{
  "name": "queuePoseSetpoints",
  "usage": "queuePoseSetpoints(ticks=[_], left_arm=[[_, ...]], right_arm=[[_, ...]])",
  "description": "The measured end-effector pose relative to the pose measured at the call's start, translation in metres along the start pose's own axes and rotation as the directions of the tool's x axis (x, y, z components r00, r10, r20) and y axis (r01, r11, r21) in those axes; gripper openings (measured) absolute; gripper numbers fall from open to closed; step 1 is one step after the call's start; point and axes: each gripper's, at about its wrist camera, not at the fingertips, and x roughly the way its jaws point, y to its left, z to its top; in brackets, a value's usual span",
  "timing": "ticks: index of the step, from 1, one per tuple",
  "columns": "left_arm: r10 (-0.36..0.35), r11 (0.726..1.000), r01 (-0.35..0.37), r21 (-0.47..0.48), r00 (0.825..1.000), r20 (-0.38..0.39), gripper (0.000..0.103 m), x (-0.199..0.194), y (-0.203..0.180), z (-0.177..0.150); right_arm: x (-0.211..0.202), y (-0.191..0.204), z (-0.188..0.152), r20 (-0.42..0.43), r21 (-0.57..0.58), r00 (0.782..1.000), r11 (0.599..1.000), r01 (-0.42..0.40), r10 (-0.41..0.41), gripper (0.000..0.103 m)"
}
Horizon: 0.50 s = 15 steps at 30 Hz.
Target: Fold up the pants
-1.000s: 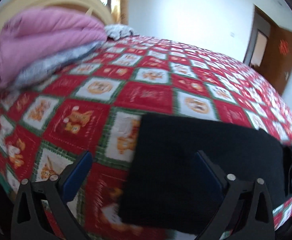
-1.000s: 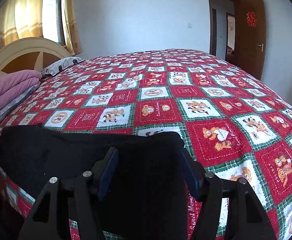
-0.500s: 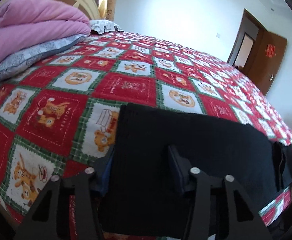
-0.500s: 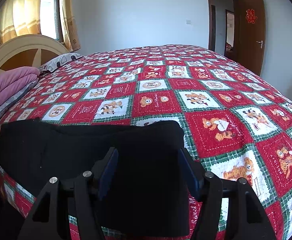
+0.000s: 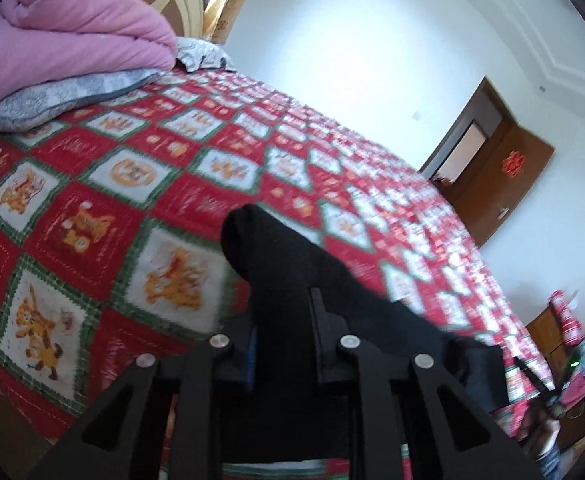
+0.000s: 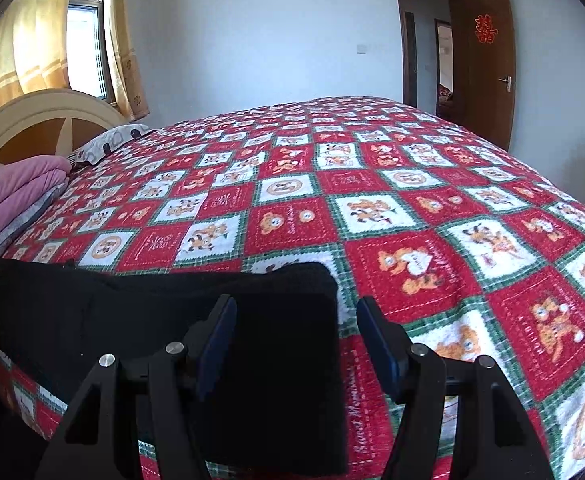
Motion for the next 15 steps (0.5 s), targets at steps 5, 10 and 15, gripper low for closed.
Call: queuePoseSetpoints(ticks=[5,10,15], left_arm=[[-0.107,0.994,0.107,-0.013,0.994,0.005,0.021,-0.011,-0.042,0.008],[-0.178,0.982,0.178,0.062,0.984,-0.007,0.021,-0.009,-0.098,0.008],[-0.212,0.967,0.218,0.136,0.976,-0.053,0.021,0.008,-0.146,0.003]], right_arm=[[-0.012,-0.011,0.013,-0.005,0.001,1.0,1.0,0.031,-0.031,0.064],[-0.022,-0.021,0.022,0.009,0.005,0.998,0.998,0.065,-0.065,0.064],[-0.017,-0.029,0.022,-0.012,0.02,0.997,0.997,0.074,-0.074,0.064]])
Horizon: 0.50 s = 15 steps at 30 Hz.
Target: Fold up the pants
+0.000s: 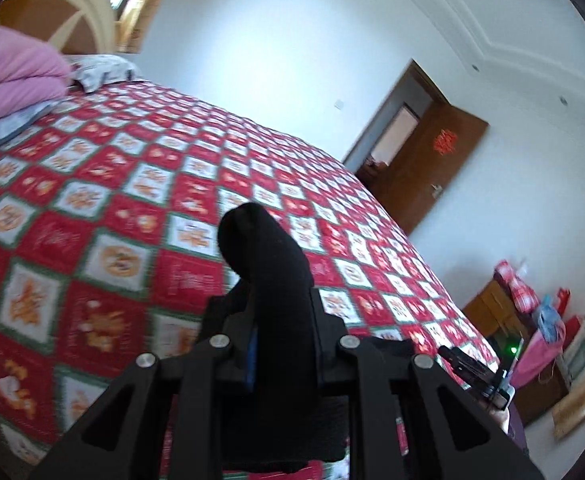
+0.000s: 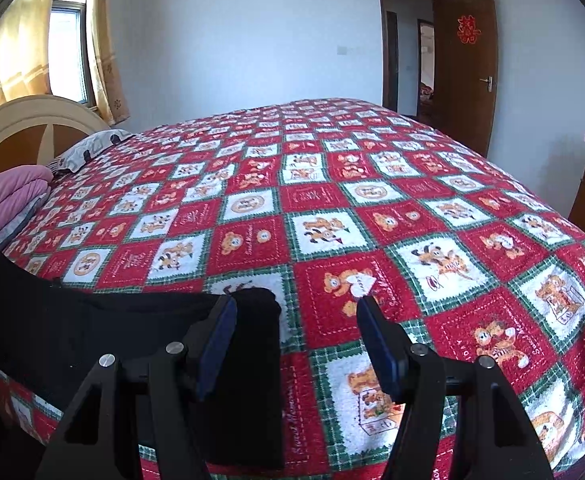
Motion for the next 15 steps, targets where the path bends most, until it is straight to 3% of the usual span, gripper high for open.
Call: queuePoseSetpoints(ticks=[15], left_arm=[[-0.064,0.991,0.078,0.105,0.989,-0.136,0.021,0.066,-0.08,-0.02]], right_arm=[[0.006,-0.029,0.002,-0.009,0.093,0.999,0.995,0.046,-0.046,0.064]])
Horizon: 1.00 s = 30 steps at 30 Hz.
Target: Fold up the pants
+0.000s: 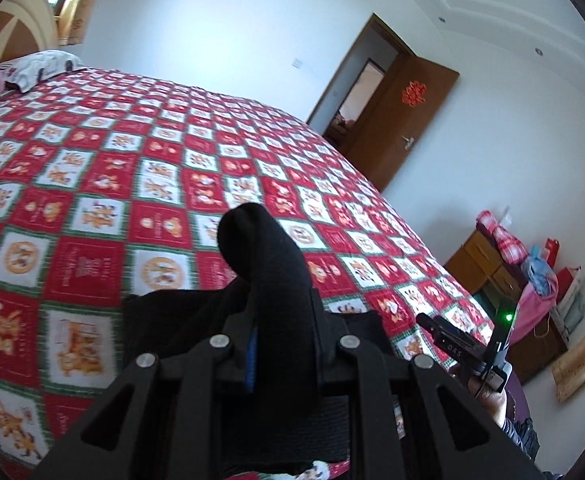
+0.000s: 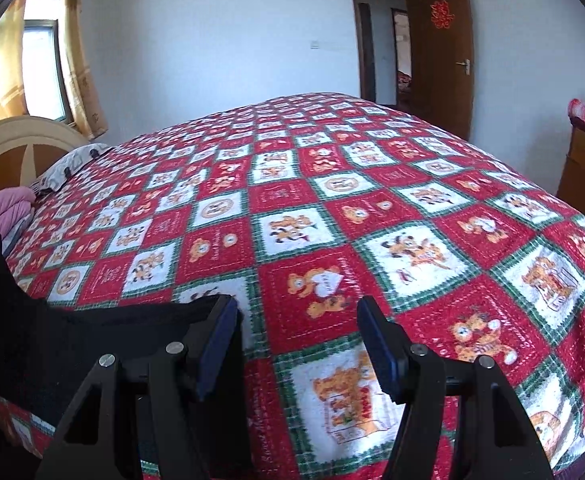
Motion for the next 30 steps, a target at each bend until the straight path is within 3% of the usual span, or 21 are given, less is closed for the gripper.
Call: queuePoseSetpoints(ticks=[10,17,20,24,27,30], left_arm=[[0.002,0.998,0.005,0.055,0.993,-0.119,0.021,0.066,-0.041,-0.015],[0.073,0.991,-0.052,0.126,0.983,-0.166,0.021,0.109,-0.06,-0.035],[0.107,0.983,-0.077,0.165,0.977,-0.186,0.022,0.128,-0.067,-0.046],[0.103,0.973,-0.062,0.221,0.979,-0.177,0.031,0.139,-0.08,-0.058],[0.027,0.968,0.011,0.249,0.989,-0.148,0.047,0.126,-0.096,-0.062],[0.012,0.957,0.017,0.291,0.995,-0.097,0.058,0.106,-0.104,-0.062]], right_arm=[[0.001,-0.019,0.002,-0.003,0.08,1.0,0.997,-0.003,0.003,0.064],[0.01,-0.013,-0.005,-0.028,0.079,0.999,0.996,-0.034,0.036,0.064],[0.012,-0.012,-0.006,-0.031,0.1,0.995,0.99,-0.097,0.1,0.064],[0.023,-0.016,-0.011,-0.067,0.208,0.946,0.932,-0.297,0.316,0.064],[0.033,-0.02,-0.018,-0.095,0.281,0.911,0.888,-0.363,0.402,0.064],[0.039,-0.026,-0.021,-0.097,0.338,0.883,0.85,-0.405,0.459,0.064]])
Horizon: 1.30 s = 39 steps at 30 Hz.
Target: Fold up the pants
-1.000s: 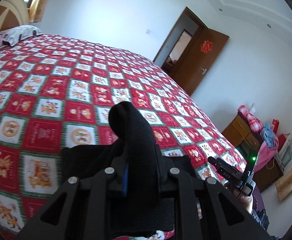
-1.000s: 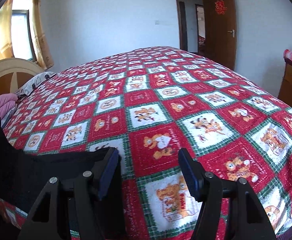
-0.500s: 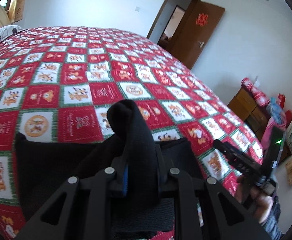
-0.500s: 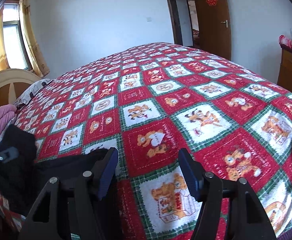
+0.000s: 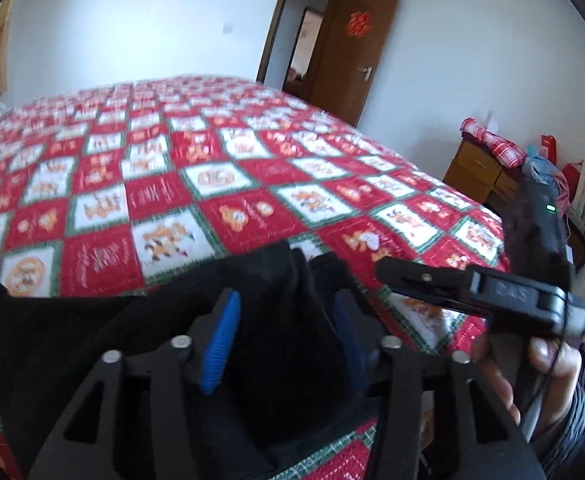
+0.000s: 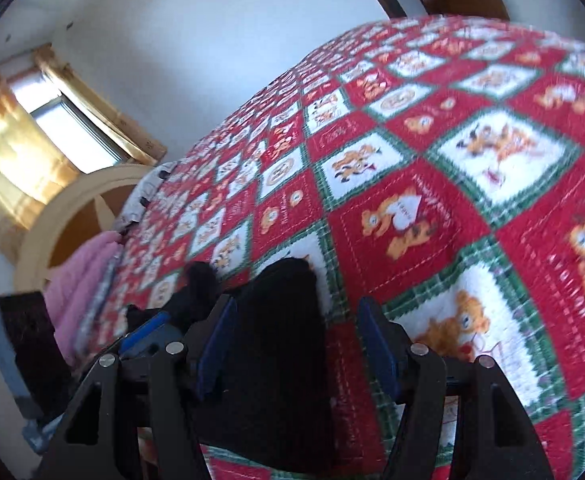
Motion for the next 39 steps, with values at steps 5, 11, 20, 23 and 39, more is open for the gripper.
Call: queuePoseSetpoints(ticks=[5,11,20,23,39], left_arm=[[0.098,0.995,-0.1,0.021,0.99,0.098,0.076,-0.033,0.018,-0.009],[0.335,0.942,-0.335,-0.01,0.937,0.096,0.077,-0.046,0.069,-0.035],[0.381,0.923,-0.377,-0.078,0.923,0.047,0.094,-0.036,0.099,-0.06],[0.383,0.922,-0.379,-0.078,0.922,0.048,0.097,-0.035,0.099,-0.06],[0.354,0.929,-0.349,-0.121,0.935,0.026,0.099,-0.036,0.108,-0.064]], right_arm=[[0.005,0.015,-0.005,-0.041,-0.021,0.996,0.996,-0.086,0.085,0.064],[0.019,0.034,-0.019,-0.111,-0.088,0.992,0.994,-0.069,0.059,0.064],[0.027,0.046,-0.029,-0.156,-0.149,0.987,0.987,-0.061,0.038,0.064],[0.028,0.055,-0.034,-0.146,-0.228,0.989,0.973,-0.013,-0.021,0.062],[0.027,0.096,-0.065,-0.055,-0.524,0.973,0.836,0.163,-0.223,0.021]])
